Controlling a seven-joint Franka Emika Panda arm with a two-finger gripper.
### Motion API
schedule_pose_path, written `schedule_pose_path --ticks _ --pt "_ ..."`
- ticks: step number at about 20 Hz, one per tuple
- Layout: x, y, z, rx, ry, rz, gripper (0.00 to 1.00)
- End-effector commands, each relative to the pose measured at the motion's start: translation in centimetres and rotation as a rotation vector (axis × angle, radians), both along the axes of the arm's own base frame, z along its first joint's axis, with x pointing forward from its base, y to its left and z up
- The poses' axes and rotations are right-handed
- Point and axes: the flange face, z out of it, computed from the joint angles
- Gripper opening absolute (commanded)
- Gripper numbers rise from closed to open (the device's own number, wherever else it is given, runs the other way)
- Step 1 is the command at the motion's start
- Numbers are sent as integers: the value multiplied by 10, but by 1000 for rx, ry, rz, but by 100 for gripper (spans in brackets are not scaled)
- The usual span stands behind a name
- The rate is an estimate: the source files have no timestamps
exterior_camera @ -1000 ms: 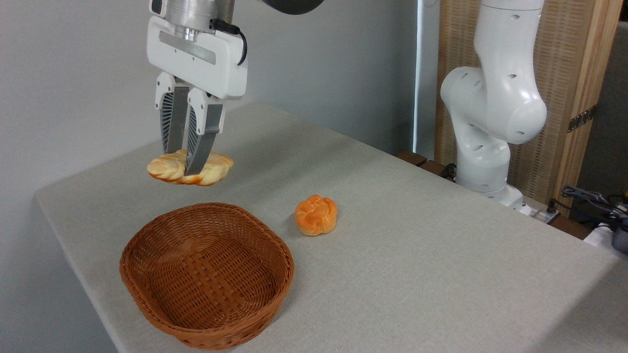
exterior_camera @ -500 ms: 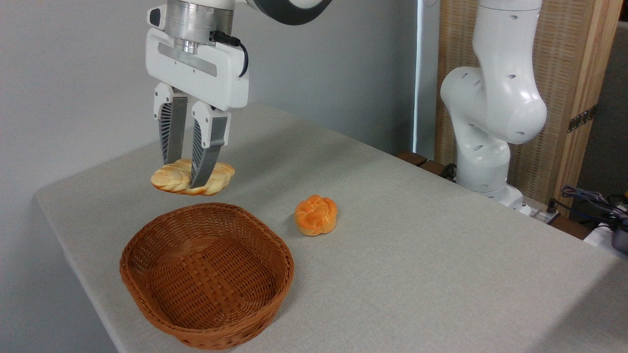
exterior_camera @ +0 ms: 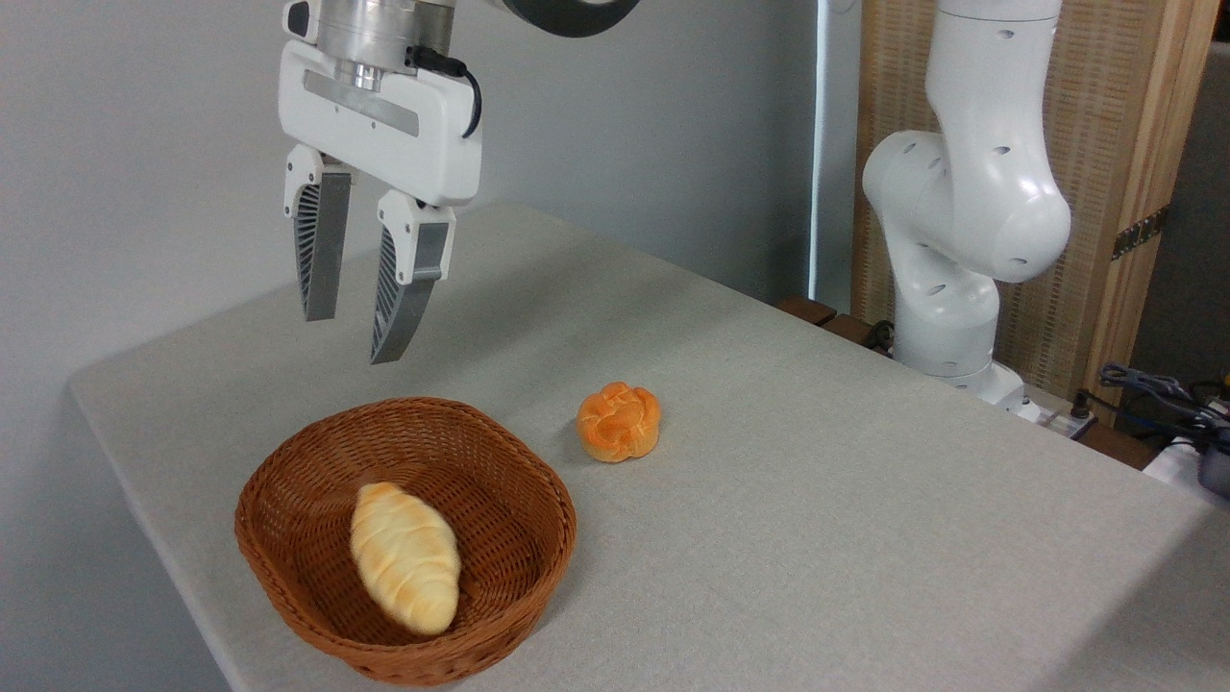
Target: Put bread into the basket
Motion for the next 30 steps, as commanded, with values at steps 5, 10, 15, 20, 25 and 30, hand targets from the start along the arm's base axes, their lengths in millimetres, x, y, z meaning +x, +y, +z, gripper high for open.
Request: schedule_pose_path --ticks 5,10,15,20,25,30 --pt "-16 10 13 -17 63 46 100" --pt "-35 12 -4 30 243 34 100" --pt "-44 21 -22 53 363 -67 100" --pt "-44 54 -29 47 412 -171 100" --pt "-44 69 -27 2 423 -239 100" --pt "-44 68 -27 -12 422 -228 100"
